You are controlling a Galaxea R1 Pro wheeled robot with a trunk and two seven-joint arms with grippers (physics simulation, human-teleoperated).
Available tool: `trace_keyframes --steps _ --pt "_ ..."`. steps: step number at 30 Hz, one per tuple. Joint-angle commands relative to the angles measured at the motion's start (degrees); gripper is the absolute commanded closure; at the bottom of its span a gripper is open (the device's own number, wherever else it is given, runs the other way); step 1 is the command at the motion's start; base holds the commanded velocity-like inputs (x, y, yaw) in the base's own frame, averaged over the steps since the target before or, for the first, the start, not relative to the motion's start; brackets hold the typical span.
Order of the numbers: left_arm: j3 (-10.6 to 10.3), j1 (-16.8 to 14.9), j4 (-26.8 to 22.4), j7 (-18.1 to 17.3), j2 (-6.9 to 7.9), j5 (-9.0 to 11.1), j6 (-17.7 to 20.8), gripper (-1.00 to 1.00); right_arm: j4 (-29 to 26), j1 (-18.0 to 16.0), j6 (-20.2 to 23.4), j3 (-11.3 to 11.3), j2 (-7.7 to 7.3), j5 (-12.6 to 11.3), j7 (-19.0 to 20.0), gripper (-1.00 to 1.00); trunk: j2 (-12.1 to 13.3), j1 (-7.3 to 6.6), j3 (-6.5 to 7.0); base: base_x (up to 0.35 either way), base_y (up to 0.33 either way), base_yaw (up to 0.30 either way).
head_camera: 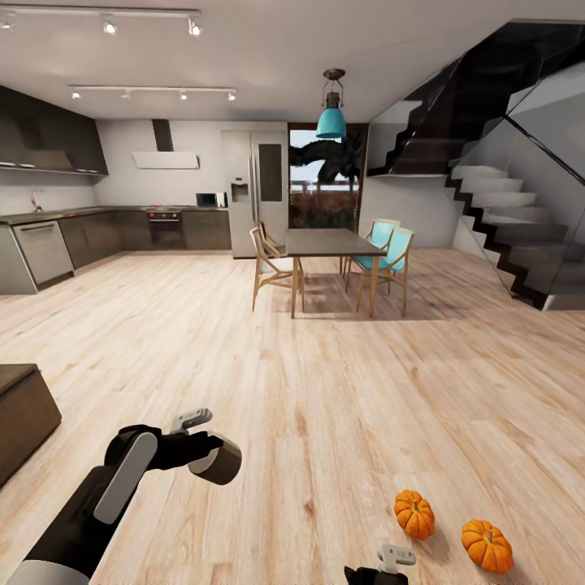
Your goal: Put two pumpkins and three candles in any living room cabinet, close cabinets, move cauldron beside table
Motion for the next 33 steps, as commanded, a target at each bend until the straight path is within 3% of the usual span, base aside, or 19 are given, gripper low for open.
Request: trace_keyframes --steps 1,33 --pt "-0.2 0.0 -0.1 0.6 0.02 0.6 0.1 1.0 -0.1 0.0 -0.1 0.2 -0.05 -0.4 0.0 -1.0 -0.4 0.22 -0.24 0.0 0.0 0.0" --pt "-0.5 0.0 0.5 0.6 -0.09 0.6 0.1 1.0 -0.4 0.0 -0.8 0.1 -0.14 -0.2 0.7 -1.0 -13.3 7.25 -5.99 0.0 0.0 0.0"
